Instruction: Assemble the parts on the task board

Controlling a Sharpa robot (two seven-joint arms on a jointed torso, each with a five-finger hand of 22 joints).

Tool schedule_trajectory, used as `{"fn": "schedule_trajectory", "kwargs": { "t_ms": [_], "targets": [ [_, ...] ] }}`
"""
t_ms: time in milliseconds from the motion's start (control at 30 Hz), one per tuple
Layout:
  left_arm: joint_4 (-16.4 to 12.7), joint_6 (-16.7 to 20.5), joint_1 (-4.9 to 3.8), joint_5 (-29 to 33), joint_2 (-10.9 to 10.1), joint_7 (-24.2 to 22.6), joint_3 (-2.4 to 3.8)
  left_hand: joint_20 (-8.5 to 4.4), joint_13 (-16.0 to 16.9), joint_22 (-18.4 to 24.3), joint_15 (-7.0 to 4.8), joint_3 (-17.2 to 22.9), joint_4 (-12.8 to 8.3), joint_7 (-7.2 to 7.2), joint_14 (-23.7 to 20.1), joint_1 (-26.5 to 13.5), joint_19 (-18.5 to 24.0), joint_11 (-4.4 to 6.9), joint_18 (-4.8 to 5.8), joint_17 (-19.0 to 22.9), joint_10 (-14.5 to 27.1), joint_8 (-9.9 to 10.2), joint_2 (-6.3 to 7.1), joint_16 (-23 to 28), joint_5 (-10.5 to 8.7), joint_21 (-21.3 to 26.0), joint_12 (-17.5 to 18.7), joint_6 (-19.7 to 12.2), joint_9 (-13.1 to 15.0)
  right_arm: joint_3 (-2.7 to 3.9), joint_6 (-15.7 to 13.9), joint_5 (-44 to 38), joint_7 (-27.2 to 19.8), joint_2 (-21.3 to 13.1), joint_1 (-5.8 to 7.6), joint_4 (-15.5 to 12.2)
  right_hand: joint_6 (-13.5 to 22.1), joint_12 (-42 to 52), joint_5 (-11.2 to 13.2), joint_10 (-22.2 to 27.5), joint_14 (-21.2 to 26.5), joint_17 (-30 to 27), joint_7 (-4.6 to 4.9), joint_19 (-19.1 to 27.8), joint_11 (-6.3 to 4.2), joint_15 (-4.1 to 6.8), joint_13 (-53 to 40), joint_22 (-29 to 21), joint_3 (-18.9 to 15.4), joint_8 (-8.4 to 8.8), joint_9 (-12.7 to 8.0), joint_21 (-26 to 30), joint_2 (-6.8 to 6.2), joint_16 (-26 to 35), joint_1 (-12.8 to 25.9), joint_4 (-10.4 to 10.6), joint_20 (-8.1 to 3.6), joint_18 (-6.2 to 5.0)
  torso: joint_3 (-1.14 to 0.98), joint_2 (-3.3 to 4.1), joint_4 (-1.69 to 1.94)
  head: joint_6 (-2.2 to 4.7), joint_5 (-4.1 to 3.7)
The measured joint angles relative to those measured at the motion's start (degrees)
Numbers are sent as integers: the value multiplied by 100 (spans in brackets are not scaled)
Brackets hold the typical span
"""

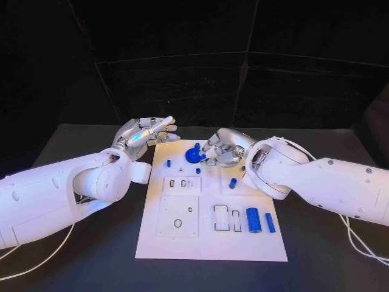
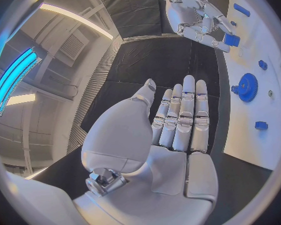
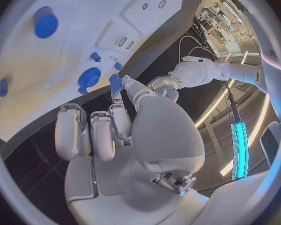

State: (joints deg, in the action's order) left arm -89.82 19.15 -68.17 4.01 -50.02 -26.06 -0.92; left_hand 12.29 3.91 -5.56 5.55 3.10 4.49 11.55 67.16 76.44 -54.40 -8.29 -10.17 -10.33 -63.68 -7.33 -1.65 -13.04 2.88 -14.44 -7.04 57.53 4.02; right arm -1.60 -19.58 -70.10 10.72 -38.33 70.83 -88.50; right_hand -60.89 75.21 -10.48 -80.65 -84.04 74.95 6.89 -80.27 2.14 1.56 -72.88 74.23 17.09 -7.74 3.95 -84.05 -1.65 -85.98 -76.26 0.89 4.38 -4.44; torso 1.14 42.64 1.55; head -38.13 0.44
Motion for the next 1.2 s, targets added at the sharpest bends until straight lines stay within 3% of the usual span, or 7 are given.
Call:
{"fn": "schedule_trajectory", "kwargs": {
  "t_ms": [200,467,1200],
  "targets": [
    [30,0,-12,0,12,3,1,0,0,0,0,0,0,0,0,0,0,0,0,0,0,0,0,0,0,0,0,0,0,-5,90,-182,137,414,-34,149,2,0,-30,0,0,0,0,0,0,0,-6,0,41,-3,-2,0,-1,0,-1,-41,0,0,14,-18,10,-52,80],
    [49,1,-25,0,20,5,0,0,0,0,0,0,0,0,0,0,0,0,0,0,0,0,0,0,0,0,0,0,0,-23,167,-575,257,718,-175,257,6,0,-54,0,0,-1,-1,0,0,0,-5,0,65,-19,-10,0,-24,24,22,-64,0,0,8,-17,13,-78,108],
    [75,6,-26,0,37,7,0,0,0,-1,0,0,0,0,0,0,0,0,0,1,0,0,0,0,0,0,0,0,0,-64,259,-1205,438,887,-515,424,12,0,-78,0,0,-2,-14,0,0,-1,-16,0,97,-11,6,0,-52,24,48,-64,0,0,1,-12,3,-159,101]
  ]
}}
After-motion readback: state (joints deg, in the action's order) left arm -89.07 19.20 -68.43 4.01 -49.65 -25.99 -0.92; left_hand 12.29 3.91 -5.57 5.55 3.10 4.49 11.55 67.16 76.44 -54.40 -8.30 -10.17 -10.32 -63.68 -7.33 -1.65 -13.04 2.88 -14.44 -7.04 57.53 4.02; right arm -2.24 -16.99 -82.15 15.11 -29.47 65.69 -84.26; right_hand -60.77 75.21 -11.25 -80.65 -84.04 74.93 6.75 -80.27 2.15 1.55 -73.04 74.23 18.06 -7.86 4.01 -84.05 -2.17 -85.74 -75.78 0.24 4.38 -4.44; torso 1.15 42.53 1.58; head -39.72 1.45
